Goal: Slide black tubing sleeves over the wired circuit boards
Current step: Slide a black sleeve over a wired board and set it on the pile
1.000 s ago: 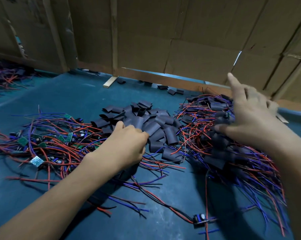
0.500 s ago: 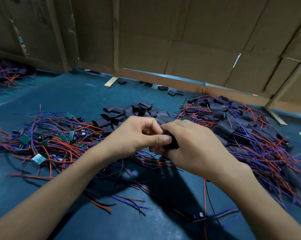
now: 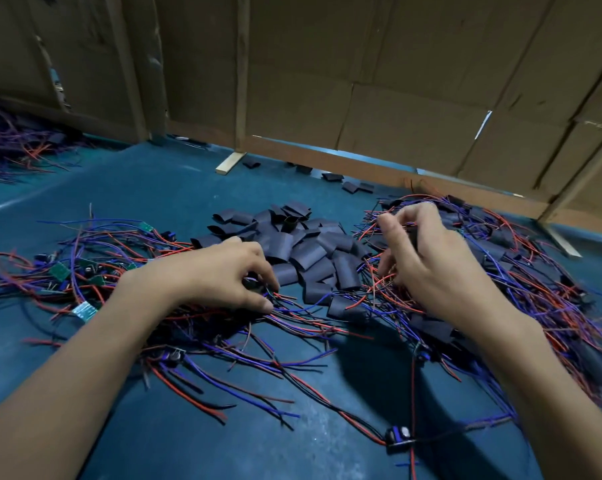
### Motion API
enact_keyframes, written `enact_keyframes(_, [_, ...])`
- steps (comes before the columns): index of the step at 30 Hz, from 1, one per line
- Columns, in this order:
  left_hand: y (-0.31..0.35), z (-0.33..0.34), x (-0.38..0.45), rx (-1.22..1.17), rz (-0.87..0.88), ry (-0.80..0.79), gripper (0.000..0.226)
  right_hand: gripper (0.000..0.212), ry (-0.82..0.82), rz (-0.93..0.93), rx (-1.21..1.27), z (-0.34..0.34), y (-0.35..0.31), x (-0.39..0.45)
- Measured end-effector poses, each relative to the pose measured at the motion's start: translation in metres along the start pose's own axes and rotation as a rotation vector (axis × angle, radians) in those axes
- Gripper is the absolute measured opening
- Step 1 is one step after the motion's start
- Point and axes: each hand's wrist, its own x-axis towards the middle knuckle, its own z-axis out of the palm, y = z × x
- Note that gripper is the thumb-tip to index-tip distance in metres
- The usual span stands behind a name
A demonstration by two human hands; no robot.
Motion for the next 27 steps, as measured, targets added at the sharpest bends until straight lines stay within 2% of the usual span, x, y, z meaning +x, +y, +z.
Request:
enact_keyframes(5, [0.001, 0.003, 0.000, -0.007, 0.055, 0.014, 0.029, 0.037, -0.007, 0.058, 0.219, -0.002, 0.006, 0.001])
enact_keyframes(10, [0.006, 0.004, -0.002, 0.027, 0.057, 0.070, 0.025, 0.019, -0.078, 0.172, 0.694, -0.007, 0.007, 0.004])
enact_keyframes(15, [0.016, 0.006, 0.002, 0.151, 0.053, 0.131, 0.016, 0.041, -0.050, 0.394, 1.022, -0.007, -0.004, 0.005])
enact_keyframes(19, [0.013, 0.004, 0.000, 0.119, 0.113, 0.177, 0.013, 0.051, -0.054, 0.535, 1.076, -0.010, -0.010, 0.005])
enact_keyframes(22, [0.009, 0.002, 0.001, 0.102, 0.168, 0.165, 0.011, 0.054, -0.065, 0.532, 1.077, -0.011, -0.011, 0.004])
enact_keyframes(25, [0.005, 0.004, 0.002, 0.080, 0.125, 0.047, 0.024, 0.058, -0.075, 0.514, 1.111, -0.010, -0.009, 0.003])
enact_keyframes(27, [0.004, 0.005, 0.004, 0.065, 0.153, 0.069, 0.021, 0.061, -0.079, 0.501, 1.084, -0.008, -0.009, 0.003])
